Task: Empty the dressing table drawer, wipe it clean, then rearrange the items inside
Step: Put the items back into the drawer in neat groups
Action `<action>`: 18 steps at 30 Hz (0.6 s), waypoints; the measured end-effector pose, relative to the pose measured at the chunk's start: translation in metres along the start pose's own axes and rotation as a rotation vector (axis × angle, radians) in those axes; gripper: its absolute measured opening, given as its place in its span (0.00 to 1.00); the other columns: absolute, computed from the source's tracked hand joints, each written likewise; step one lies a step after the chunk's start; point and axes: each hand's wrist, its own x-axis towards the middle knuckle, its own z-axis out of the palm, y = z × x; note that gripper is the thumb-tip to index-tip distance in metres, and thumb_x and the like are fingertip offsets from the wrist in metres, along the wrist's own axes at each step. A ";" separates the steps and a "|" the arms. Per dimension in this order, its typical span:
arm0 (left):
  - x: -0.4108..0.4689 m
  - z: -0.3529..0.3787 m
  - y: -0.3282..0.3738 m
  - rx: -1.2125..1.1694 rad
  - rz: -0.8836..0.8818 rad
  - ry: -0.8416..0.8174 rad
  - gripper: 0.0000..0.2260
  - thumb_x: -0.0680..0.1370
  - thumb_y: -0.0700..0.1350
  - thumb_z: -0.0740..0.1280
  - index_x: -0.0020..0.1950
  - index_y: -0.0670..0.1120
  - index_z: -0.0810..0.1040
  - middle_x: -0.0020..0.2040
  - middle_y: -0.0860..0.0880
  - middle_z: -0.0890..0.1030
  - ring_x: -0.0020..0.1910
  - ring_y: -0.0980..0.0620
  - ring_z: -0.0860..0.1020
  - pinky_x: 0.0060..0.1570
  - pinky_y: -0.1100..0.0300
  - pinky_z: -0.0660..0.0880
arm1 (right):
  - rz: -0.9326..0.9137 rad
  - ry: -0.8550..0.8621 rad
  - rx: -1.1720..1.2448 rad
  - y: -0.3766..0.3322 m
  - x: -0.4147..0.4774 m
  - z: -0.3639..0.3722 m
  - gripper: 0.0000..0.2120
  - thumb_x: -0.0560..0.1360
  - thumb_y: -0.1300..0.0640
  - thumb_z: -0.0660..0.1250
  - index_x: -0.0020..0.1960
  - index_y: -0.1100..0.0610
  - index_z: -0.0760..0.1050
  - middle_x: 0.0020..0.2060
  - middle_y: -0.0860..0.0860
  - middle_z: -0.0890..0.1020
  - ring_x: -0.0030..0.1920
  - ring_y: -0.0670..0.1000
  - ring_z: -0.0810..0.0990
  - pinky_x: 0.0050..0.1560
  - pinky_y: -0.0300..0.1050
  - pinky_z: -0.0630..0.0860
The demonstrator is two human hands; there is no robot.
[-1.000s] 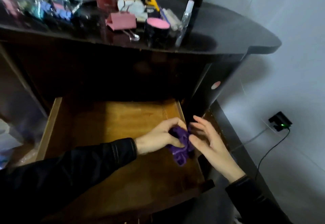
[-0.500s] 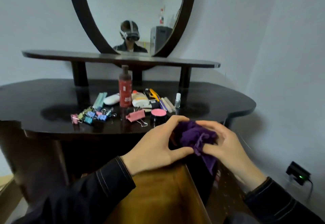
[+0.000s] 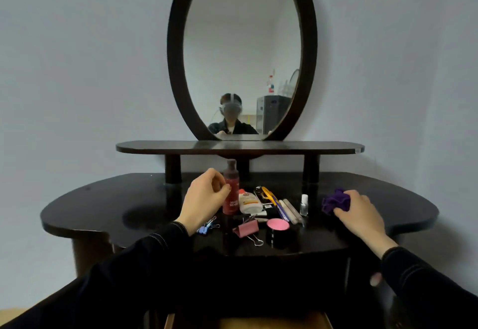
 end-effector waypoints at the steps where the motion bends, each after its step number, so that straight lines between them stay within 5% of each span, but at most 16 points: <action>1: 0.006 0.002 -0.006 -0.013 -0.043 0.021 0.08 0.73 0.51 0.71 0.45 0.54 0.72 0.38 0.53 0.78 0.37 0.55 0.76 0.37 0.59 0.73 | -0.031 0.005 -0.109 -0.001 0.000 0.004 0.28 0.75 0.45 0.70 0.71 0.51 0.68 0.62 0.57 0.76 0.60 0.62 0.76 0.55 0.54 0.76; 7: 0.043 0.024 -0.021 -0.135 -0.247 -0.177 0.35 0.67 0.58 0.77 0.68 0.49 0.65 0.54 0.51 0.77 0.54 0.51 0.78 0.52 0.56 0.76 | -0.096 0.062 -0.292 -0.004 -0.006 0.013 0.35 0.77 0.36 0.63 0.79 0.49 0.59 0.71 0.53 0.71 0.68 0.60 0.71 0.63 0.55 0.74; 12: 0.054 0.038 -0.022 -0.117 -0.276 -0.254 0.18 0.71 0.45 0.78 0.55 0.44 0.75 0.51 0.48 0.81 0.54 0.46 0.81 0.52 0.53 0.78 | -0.172 0.232 -0.214 -0.013 -0.017 0.007 0.31 0.77 0.44 0.69 0.75 0.55 0.67 0.70 0.55 0.73 0.70 0.60 0.70 0.65 0.57 0.73; 18: 0.027 0.012 -0.005 -0.448 -0.104 0.017 0.13 0.75 0.50 0.73 0.56 0.51 0.75 0.48 0.53 0.83 0.48 0.57 0.82 0.48 0.59 0.78 | -0.460 0.383 0.023 -0.046 -0.029 0.002 0.13 0.75 0.58 0.70 0.59 0.55 0.78 0.56 0.50 0.79 0.58 0.53 0.75 0.52 0.47 0.75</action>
